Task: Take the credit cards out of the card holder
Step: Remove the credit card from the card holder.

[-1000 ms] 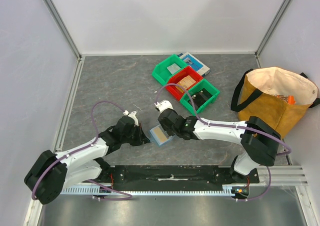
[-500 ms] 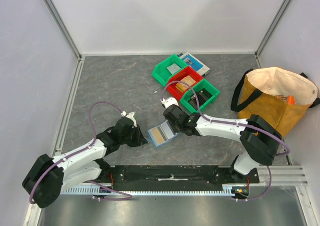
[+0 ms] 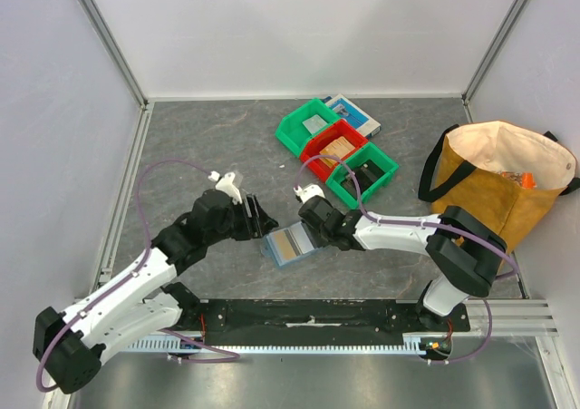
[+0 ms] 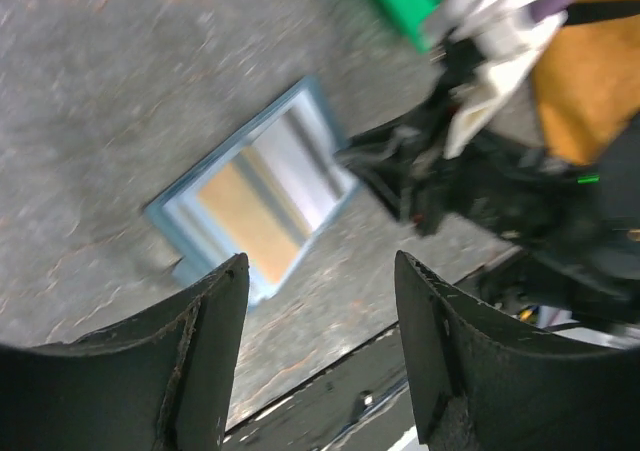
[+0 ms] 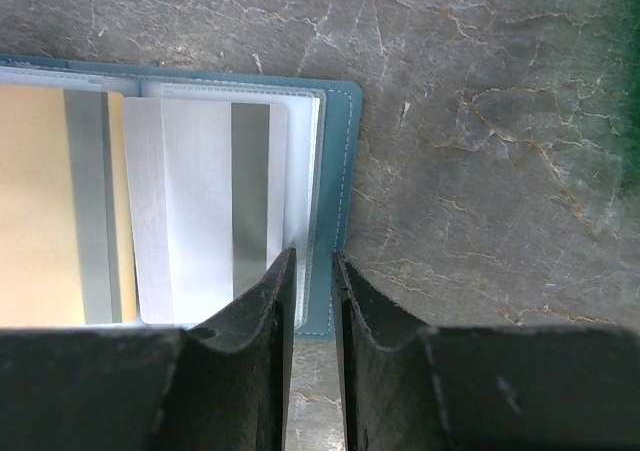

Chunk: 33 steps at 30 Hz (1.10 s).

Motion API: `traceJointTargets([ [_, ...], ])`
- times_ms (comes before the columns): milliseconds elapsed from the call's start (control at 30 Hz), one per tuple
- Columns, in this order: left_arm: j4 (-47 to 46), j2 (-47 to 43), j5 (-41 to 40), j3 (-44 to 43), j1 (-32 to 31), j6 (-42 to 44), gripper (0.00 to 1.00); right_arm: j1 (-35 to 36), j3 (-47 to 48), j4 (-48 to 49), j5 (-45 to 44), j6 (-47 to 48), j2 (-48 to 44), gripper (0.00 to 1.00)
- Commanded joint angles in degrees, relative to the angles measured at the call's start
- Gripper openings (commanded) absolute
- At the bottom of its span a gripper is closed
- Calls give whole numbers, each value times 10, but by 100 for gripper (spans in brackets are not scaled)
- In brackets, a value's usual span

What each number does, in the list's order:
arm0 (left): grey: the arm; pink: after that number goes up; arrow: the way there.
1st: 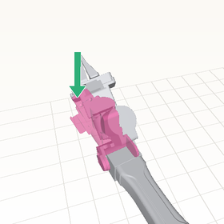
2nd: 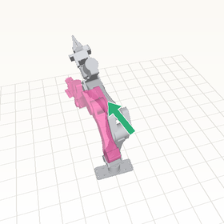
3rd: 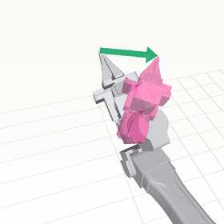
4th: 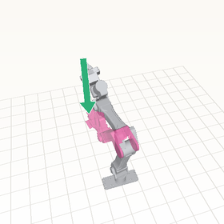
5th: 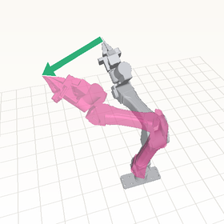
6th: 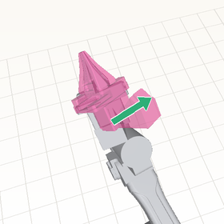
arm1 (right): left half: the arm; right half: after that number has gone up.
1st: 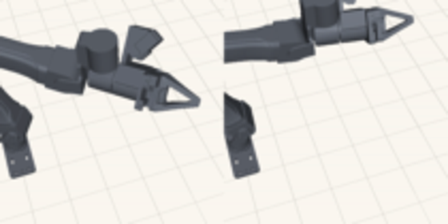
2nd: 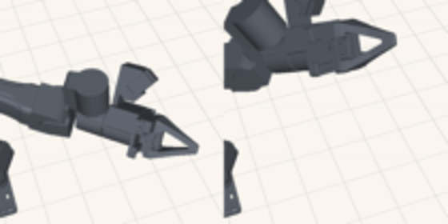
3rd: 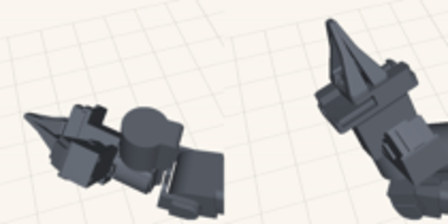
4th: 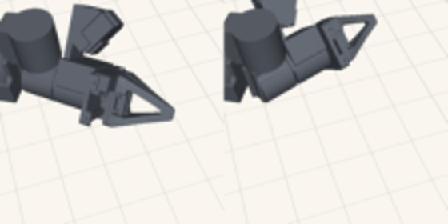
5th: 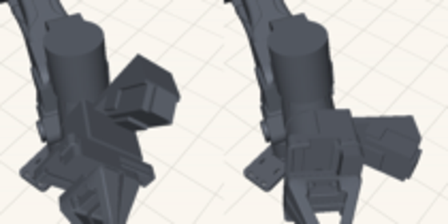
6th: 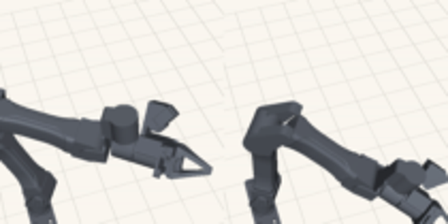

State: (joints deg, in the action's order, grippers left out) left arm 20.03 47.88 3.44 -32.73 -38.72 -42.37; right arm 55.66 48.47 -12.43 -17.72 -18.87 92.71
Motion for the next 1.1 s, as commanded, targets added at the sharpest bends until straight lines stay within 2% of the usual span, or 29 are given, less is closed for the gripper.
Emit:
traceJointTargets([
  [0,-16,-2,44,-51,-1,8,66,2,-15,28,19,-11,-13,28],
  [233,-185,88,87,6,-17,-56,64,2,-24,43,31,-14,-10,27],
  [433,-296,169,61,55,-21,-97,66,1,-34,53,47,-20,-12,26],
  [600,-332,208,18,75,-21,-111,66,1,-42,63,57,-24,-13,25],
  [767,-366,245,24,74,-21,-122,65,-2,-45,68,61,-25,-12,25],
  [1067,-372,295,-6,74,-22,-129,64,-6,-54,74,66,-27,-18,24],
])
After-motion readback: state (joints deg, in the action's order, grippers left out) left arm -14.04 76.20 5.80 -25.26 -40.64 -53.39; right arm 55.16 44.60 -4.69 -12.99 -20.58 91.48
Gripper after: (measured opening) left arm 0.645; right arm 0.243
